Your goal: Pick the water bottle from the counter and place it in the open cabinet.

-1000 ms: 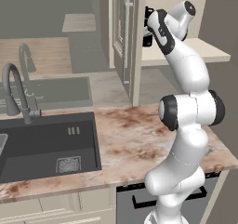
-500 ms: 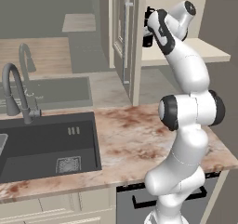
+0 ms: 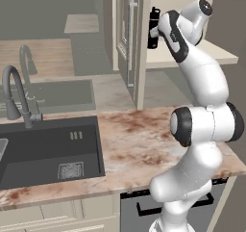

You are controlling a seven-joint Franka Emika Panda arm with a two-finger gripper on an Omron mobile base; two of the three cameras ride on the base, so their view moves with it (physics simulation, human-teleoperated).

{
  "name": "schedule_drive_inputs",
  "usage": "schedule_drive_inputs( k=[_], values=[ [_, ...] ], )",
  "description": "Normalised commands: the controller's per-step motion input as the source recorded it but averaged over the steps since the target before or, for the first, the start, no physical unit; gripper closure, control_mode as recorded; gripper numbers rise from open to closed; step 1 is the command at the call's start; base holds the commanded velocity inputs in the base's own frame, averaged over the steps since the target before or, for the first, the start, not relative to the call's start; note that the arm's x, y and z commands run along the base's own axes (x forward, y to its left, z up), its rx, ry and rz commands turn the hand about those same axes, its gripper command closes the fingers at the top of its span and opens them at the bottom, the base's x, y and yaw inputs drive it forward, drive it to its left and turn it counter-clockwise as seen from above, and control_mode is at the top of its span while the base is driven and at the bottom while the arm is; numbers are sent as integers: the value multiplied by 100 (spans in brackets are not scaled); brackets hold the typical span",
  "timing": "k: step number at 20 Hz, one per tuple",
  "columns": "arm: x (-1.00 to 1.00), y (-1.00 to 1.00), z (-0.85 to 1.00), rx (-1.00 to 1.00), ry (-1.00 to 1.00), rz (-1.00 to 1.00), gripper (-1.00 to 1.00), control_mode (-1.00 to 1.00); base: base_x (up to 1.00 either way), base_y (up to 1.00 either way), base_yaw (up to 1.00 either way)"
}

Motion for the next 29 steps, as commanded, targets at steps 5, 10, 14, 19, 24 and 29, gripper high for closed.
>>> schedule_drive_inputs(
  k=[5,10,14,19,24,29],
  values=[
    [-92,0,0,0,-9,-15,-100,-100,0,0,0],
    [-100,-5,3,0,-2,-12,-100,-100,0,0,0],
    [-100,0,4,0,0,-7,-100,-100,0,0,0],
    [-100,-1,3,0,0,-7,-100,-100,0,0,0],
    [-100,-15,4,4,0,-4,-100,-100,0,0,0],
    [-100,-14,9,4,0,-4,-100,-100,0,0,0]
  ],
)
